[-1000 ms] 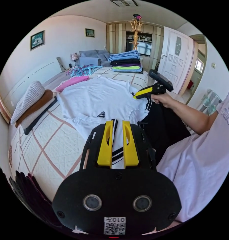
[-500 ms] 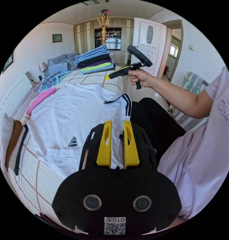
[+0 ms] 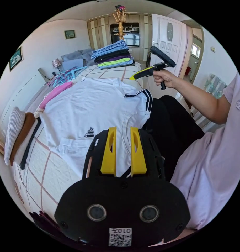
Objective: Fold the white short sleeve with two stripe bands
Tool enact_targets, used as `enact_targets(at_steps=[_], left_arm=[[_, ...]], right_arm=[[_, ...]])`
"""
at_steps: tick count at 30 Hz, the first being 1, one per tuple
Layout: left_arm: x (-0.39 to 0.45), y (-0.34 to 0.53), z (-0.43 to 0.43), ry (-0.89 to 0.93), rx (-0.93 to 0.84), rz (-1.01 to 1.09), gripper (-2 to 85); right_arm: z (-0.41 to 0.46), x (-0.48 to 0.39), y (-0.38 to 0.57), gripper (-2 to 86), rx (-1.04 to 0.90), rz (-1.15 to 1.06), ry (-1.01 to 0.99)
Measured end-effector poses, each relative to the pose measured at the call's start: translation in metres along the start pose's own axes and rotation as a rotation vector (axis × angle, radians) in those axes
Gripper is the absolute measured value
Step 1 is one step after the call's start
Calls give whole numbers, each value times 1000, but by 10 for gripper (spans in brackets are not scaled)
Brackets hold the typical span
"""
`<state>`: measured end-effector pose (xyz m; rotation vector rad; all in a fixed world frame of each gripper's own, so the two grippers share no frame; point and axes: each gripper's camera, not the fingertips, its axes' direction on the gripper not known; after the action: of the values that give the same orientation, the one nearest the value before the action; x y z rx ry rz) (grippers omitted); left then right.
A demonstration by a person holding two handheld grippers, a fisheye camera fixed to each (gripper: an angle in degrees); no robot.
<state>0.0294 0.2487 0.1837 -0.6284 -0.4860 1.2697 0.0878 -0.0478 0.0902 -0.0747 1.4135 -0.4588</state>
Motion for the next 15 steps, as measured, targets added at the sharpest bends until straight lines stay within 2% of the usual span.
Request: enact_targets(at_steps=[5,8,12,15], left_arm=[[-1,-53,39,202,43,49,96],[15,-74,60,286,69,85,97],[35,-86,93,355,17,93,96],[42,-91,90,327,57,100,96]], right_arm=[[15,-9,62,108,-80,172,-9],[39,-23,67,104,-127,223,-1],[49,-56,59,66,-162,175,78],[45,-103,62,52,-178,72,259]])
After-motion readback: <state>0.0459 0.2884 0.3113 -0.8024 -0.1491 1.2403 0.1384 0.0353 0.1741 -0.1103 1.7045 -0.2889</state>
